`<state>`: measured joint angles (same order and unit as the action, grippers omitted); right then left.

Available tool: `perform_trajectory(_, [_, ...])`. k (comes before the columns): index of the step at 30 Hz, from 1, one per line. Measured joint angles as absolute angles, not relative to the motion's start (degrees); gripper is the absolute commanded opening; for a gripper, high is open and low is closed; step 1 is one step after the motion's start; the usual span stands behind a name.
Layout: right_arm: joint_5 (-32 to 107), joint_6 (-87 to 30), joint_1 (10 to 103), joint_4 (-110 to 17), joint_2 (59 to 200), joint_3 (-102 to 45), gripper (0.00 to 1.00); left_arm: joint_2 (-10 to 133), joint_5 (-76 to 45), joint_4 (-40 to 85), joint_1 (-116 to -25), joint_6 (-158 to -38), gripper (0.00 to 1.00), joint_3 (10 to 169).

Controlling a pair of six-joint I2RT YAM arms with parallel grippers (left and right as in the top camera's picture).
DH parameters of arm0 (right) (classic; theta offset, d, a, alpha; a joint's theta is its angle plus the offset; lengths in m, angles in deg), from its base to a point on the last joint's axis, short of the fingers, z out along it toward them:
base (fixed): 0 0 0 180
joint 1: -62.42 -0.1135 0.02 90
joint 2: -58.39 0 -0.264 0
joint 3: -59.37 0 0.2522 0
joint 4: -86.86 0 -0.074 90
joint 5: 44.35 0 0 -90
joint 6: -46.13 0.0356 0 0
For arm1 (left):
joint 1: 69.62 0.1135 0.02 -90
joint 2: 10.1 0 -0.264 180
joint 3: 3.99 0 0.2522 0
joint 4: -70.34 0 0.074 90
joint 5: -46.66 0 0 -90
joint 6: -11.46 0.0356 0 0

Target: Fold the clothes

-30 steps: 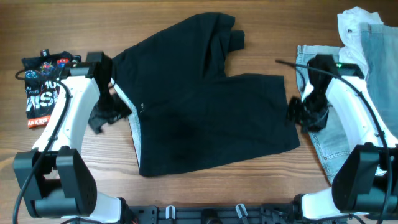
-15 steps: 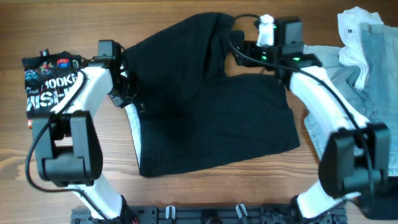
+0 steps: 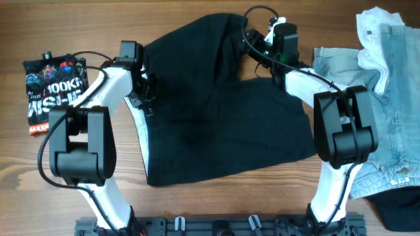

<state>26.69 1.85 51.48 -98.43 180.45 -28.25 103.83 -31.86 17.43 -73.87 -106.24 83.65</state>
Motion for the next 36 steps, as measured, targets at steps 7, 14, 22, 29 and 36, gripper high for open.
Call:
perform_trajectory(7, [31.3, 13.5, 51.5, -98.3, 181.6, -28.3, 0.57, 103.8, -31.9, 17.4, -73.9, -106.2, 0.57, 83.7])
perform_trajectory(14, [34.4, 18.5, 51.5, -98.6, 182.3, -28.3, 0.06, 103.9, -31.9, 17.3, -73.9, -106.2, 0.56, 83.7])
perform_trajectory(22, [31.8, 17.0, 51.5, -102.0, 182.4, -28.4, 1.00, 103.9, -31.9, 16.5, -74.0, -106.2, 0.55, 83.8])
perform_trajectory(29, [29.8, 27.7, 51.2, -103.0, 182.4, -28.7, 0.85, 103.9, -31.9, 16.5, -74.0, -106.2, 0.55, 83.8])
perform_trajectory(36, [34.9, 31.0, 49.5, -97.6, 182.6, -29.1, 0.77, 103.9, -31.9, 16.5, -74.0, -106.2, 0.54, 83.8])
